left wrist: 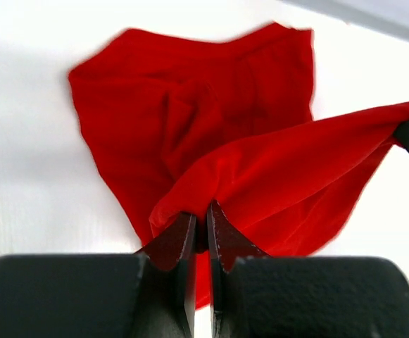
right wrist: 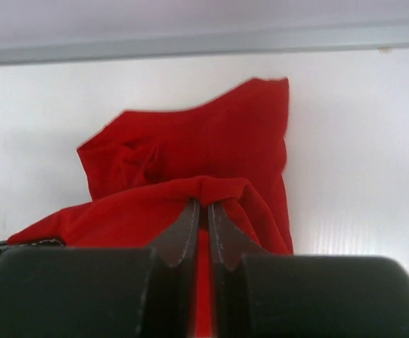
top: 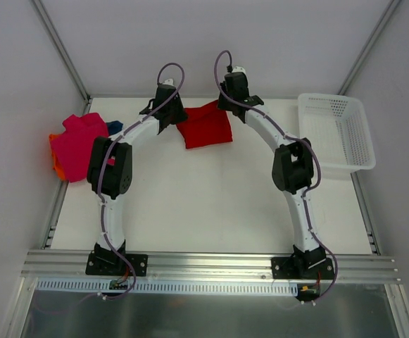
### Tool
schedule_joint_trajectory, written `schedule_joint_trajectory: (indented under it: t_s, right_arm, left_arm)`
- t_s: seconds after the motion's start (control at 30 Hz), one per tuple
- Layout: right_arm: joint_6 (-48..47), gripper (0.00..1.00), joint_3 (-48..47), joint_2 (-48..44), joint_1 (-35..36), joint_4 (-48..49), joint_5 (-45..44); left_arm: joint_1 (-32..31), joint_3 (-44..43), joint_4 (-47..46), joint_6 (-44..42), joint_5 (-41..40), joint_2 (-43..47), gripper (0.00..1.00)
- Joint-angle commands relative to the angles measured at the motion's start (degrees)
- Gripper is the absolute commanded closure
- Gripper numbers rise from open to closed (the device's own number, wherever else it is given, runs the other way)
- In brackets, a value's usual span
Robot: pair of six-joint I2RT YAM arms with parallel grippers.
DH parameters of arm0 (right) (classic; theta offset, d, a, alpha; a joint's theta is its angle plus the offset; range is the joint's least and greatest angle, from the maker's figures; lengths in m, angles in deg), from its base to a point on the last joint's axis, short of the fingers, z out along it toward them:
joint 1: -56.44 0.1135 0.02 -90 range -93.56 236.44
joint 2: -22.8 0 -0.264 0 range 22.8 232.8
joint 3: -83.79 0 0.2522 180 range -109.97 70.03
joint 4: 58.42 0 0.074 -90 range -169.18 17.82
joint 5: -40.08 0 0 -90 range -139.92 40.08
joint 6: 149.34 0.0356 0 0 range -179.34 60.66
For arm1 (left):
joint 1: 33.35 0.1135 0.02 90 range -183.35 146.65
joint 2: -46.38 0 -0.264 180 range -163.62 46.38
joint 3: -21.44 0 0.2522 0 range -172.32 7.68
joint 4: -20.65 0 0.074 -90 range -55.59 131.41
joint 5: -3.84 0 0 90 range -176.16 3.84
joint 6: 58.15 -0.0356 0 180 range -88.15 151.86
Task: Fold and stack the t-shirts
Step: Fold the tshirt
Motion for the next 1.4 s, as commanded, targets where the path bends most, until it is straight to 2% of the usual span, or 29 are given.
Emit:
schedule_joint_trajectory:
  t_s: [0.0, 0.07, 0.1, 0.13, 0.17, 0.2, 0.27, 0.4, 0.47, 0.57, 0.63, 0.67, 0.7, 0.73, 0.77, 0.83, 0.87, 0.93, 0.97, 1.03, 1.07, 1.17, 1.37]
  right_arm:
    - [0.46, 1.00, -11.41, 6.26, -2.35, 2.90, 2.32]
    - [1.17, 0.95, -13.79, 9.86, -2.79, 5.46, 2.93]
    - [1.95, 0.87, -16.84, 11.18, -3.49, 6.60, 4.33]
    - [3.18, 0.49, -18.18, 13.20, -3.76, 6.79, 4.87]
    - [3.19, 0.31, -18.80, 13.65, -4.19, 7.83, 5.39]
    - [1.97, 0.03, -17.94, 13.83, -4.29, 8.54, 5.75]
    - [-0.31, 0.01, -15.22, 12.43, -4.37, 11.52, 6.97]
    - [-2.35, 0.01, -3.46, 7.51, -5.60, 18.56, 10.40]
    - [-2.17, 0.01, -0.72, 4.45, -5.69, 20.40, 11.72]
    - [-1.99, 0.00, 2.28, 2.32, -5.26, 20.24, 14.36]
    - [-1.99, 0.10, 4.82, 0.48, -4.38, 20.15, 15.67]
    - [-2.08, 0.20, 5.97, -0.31, -4.03, 20.32, 15.77]
    - [-2.17, 0.26, 7.11, -2.06, -3.59, 20.41, 15.68]
    - [-2.43, 0.31, 10.60, -3.21, -2.71, 21.81, 15.25]
    - [-3.22, 0.41, 12.38, -4.26, -2.18, 22.43, 14.81]
    - [-4.45, 0.54, 14.93, -7.34, -0.87, 22.79, 14.10]
    - [-5.06, 0.67, 16.07, -7.96, -0.51, 22.35, 13.58]
    - [-5.16, 0.78, 16.00, -8.23, -0.07, 19.81, 14.79]
    - [-5.16, 0.88, 14.87, -7.88, 0.02, 18.67, 15.32]
    - [-4.46, 0.97, 13.54, -6.22, 0.11, 15.25, 15.68]
    - [-3.93, 0.99, 12.06, -5.42, 0.02, 14.71, 15.94]
    - [-2.35, 0.99, 9.33, -2.44, 0.19, 8.74, 16.82]
    - [1.34, 1.00, 7.74, 1.69, 0.28, 0.21, 17.18]
  left_arm:
    - [1.93, -7.99, -0.53, 1.30, -5.65, -4.11, 1.00]
    - [2.55, -11.95, -0.09, 0.70, -6.20, -6.85, 1.00]
    - [2.81, -16.24, 0.61, 0.87, -4.89, -9.90, 0.92]
    - [3.42, -18.55, 1.66, 0.95, -4.62, -11.50, 0.70]
    - [3.51, -21.09, 4.80, 1.04, -4.88, -12.91, 0.06]
    - [3.69, -24.68, 5.88, 0.78, -5.75, -15.10, 0.01]
    - [3.78, -26.38, 6.41, -0.44, -5.93, -16.17, 0.01]
    - [3.69, -24.29, 6.33, -0.98, -9.01, -13.46, 0.01]
    - [3.25, -22.36, 6.24, -1.59, -8.83, -10.92, 0.01]
    - [2.64, -18.05, 5.19, -0.19, -4.63, -7.32, 0.01]
    - [1.59, -16.29, 4.48, 0.77, -0.34, -6.51, 0.23]
    - [1.15, -15.85, 4.48, 1.13, 0.47, -5.99, 0.36]
    - [0.71, -15.23, 4.57, 1.48, 1.35, -5.63, 0.75]
    - [0.18, -14.71, 4.31, 1.83, 1.97, -5.28, 0.97]
    - [-0.87, -13.66, 4.22, 1.83, 2.67, -4.58, 1.00]
    - [-1.84, -12.68, 3.78, 0.96, 3.56, -3.96, 1.00]
    - [-2.54, -11.98, 3.43, 0.78, 3.99, -3.70, 1.00]
    - [-2.90, -11.80, 3.08, 0.78, 5.57, -3.87, 1.00]
    - [-3.07, -12.06, 3.08, 1.04, 7.41, -4.83, 1.00]
    - [-2.99, -12.50, 3.08, 2.44, 9.18, -6.32, 1.00]
    - [-2.99, -12.85, 3.16, 2.88, 9.79, -7.81, 1.00]
    - [-2.99, -11.89, 3.43, 4.90, 12.08, -10.36, 1.00]
    - [-2.99, -7.76, 5.71, 8.34, 11.74, -12.22, 1.00]
